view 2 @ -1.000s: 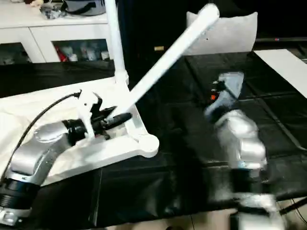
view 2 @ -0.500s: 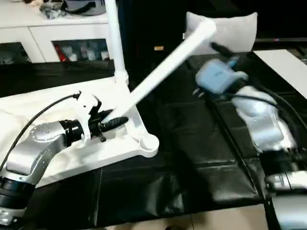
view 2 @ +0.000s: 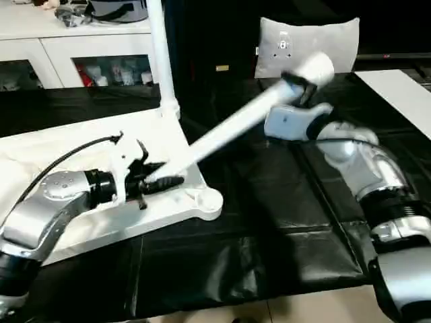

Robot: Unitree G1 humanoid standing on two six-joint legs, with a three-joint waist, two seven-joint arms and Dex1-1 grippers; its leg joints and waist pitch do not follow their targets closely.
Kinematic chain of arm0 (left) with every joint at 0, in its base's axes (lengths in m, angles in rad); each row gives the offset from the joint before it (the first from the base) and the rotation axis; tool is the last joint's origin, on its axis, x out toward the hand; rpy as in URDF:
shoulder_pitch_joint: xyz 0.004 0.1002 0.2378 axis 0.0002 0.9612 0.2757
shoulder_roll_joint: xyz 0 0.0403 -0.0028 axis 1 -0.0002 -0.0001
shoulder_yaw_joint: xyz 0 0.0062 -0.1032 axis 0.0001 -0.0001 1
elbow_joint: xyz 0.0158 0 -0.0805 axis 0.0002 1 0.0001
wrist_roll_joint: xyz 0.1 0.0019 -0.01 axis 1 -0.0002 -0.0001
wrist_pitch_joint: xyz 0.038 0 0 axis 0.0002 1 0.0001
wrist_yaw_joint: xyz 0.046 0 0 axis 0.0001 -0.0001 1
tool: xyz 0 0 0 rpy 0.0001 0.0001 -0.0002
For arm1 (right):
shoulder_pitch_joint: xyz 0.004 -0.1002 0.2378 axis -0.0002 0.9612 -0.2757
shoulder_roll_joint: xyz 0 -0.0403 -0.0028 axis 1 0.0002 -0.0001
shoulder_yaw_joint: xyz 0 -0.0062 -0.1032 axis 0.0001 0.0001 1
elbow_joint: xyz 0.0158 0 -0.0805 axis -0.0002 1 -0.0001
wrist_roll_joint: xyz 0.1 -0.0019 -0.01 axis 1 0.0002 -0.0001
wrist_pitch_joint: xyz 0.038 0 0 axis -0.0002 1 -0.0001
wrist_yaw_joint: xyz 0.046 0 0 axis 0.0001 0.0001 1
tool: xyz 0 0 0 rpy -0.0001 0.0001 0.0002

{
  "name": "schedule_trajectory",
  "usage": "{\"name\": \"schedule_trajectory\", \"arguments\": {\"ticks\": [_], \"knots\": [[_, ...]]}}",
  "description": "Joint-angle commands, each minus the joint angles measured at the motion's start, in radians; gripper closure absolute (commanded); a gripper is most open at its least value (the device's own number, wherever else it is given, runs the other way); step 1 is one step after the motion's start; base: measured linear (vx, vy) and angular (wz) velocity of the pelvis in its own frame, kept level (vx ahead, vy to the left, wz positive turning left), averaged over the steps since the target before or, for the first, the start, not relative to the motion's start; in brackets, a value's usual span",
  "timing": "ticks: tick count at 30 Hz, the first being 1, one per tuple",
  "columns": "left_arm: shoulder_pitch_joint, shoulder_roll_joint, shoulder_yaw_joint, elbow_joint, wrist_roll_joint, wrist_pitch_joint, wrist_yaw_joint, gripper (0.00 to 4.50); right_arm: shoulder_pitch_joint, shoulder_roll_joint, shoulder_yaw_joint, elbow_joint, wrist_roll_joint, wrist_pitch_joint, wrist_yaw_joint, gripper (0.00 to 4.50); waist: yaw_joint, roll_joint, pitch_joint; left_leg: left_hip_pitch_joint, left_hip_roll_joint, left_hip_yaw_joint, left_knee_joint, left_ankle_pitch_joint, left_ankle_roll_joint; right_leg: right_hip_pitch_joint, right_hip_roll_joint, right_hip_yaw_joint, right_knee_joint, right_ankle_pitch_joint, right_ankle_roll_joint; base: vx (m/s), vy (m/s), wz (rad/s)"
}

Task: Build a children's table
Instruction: Insert table leg to table base

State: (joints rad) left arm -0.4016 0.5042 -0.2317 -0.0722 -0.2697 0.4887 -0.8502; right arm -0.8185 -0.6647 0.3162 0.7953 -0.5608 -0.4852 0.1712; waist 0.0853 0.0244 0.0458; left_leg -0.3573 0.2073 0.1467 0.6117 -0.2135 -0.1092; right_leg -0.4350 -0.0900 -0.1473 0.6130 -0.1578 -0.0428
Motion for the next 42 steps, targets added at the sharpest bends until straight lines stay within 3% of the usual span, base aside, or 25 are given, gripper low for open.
{"name": "schedule_trajectory", "arguments": {"ticks": [1, 5, 8, 12, 19, 36, 40, 41, 42], "knots": [[-0.019, 0.000, 0.023, -0.025, -0.003, -0.003, 0.004, 3.11, -0.007, 0.019, 0.020, 0.055, 0.000, -0.047, 0.005, 0.36, -0.004, -0.024, -0.070, -0.016, -0.003, 0.022, -0.049, -0.102, 0.088, 0.086, -0.038, 0.055, -0.068, -0.306, -0.089, 0.000, 0.000, 0.00], [-0.032, 0.009, 0.037, -0.021, 0.006, -0.009, 0.013, 3.11, 0.012, 0.032, 0.017, 0.081, 0.018, -0.067, 0.015, 0.71, -0.007, -0.030, -0.068, -0.017, -0.002, 0.021, -0.049, -0.113, 0.085, 0.085, -0.037, 0.055, -0.069, -0.316, -0.080, 0.000, 0.000, 0.00], [-0.036, 0.009, 0.056, -0.010, 0.017, -0.024, 0.036, 3.11, 0.038, 0.050, 0.021, 0.092, 0.031, -0.081, 0.029, 0.90, -0.006, -0.028, -0.067, -0.016, -0.001, 0.020, -0.049, -0.122, 0.079, 0.084, -0.036, 0.056, -0.069, -0.320, -0.074, 0.000, 0.000, 0.00], [-0.052, 0.002, 0.070, 0.018, 0.031, -0.051, 0.058, 3.11, 0.037, 0.064, 0.019, 0.111, 0.036, -0.091, 0.030, 1.16, -0.008, -0.022, -0.068, -0.017, -0.003, 0.020, -0.048, -0.117, 0.077, 0.086, -0.035, 0.056, -0.068, -0.288, -0.089, 0.000, 0.000, 0.00], [-0.066, -0.001, 0.078, 0.028, 0.021, -0.070, 0.039, 3.11, 0.047, 0.067, 0.016, 0.130, 0.043, -0.103, 0.040, 1.70, -0.006, -0.023, -0.069, -0.017, -0.002, 0.019, -0.048, -0.112, 0.077, 0.088, -0.037, 0.058, -0.064, -0.268, -0.108, 0.000, 0.000, 0.00], [-0.077, 0.004, 0.089, 0.064, 0.053, -0.164, 0.039, 3.11, 0.066, 0.076, 0.011, 0.148, 0.049, -0.128, 0.074, 2.01, -0.008, -0.023, -0.069, -0.016, 0.000, 0.018, -0.048, -0.114, 0.082, 0.088, -0.037, 0.058, -0.064, -0.270, -0.115, 0.000, 0.000, 0.00], [-0.081, -0.011, 0.134, 0.072, 0.000, -0.177, 0.018, 3.11, 0.068, 0.075, 0.010, 0.153, 0.049, -0.132, 0.080, 2.04, -0.008, -0.022, -0.069, -0.016, -0.001, 0.019, -0.047, -0.114, 0.083, 0.088, -0.038, 0.058, -0.065, -0.270, -0.119, 0.000, 0.000, 0.00], [-0.081, -0.013, 0.138, 0.074, -0.006, -0.178, 0.019, 2.55, 0.068, 0.074, 0.010, 0.153, 0.049, -0.132, 0.080, 2.04, -0.008, -0.022, -0.070, -0.016, -0.001, 0.019, -0.047, -0.113, 0.082, 0.088, -0.038, 0.059, -0.063, -0.267, -0.121, 0.000, 0.000, 0.00], [-0.080, -0.018, 0.147, 0.076, -0.016, -0.180, 0.019, 2.41, 0.068, 0.074, 0.010, 0.154, 0.049, -0.132, 0.081, 2.05, -0.008, -0.023, -0.070, -0.016, -0.001, 0.019, -0.047, -0.112, 0.083, 0.089, -0.038, 0.059, -0.063, -0.260, -0.124, 0.000, 0.000, 0.00]]}}
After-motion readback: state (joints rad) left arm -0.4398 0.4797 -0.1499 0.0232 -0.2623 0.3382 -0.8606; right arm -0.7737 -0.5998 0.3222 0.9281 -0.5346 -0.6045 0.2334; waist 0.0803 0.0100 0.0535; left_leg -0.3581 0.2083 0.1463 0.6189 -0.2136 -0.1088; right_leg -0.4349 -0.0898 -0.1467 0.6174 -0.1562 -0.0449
